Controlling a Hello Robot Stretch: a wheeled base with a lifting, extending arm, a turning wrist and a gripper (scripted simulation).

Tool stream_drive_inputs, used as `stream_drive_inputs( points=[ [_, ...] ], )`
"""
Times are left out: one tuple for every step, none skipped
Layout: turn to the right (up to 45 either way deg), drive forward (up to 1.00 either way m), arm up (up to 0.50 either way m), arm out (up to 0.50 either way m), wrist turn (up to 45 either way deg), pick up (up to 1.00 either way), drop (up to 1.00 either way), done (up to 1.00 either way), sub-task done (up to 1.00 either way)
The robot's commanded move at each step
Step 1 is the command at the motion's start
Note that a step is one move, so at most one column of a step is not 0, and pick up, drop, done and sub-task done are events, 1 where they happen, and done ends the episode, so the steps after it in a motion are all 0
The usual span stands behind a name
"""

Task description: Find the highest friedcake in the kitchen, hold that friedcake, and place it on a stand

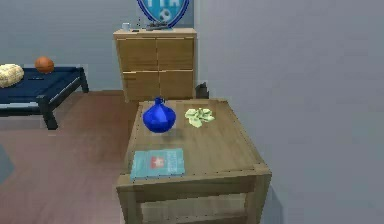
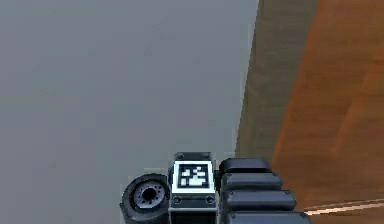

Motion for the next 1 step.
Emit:
stream_drive_inputs(
  points=[
    [0.0,0.3,0.0,0.0,0.0,0.0,0.0,0.0,0.0]
  ],
)
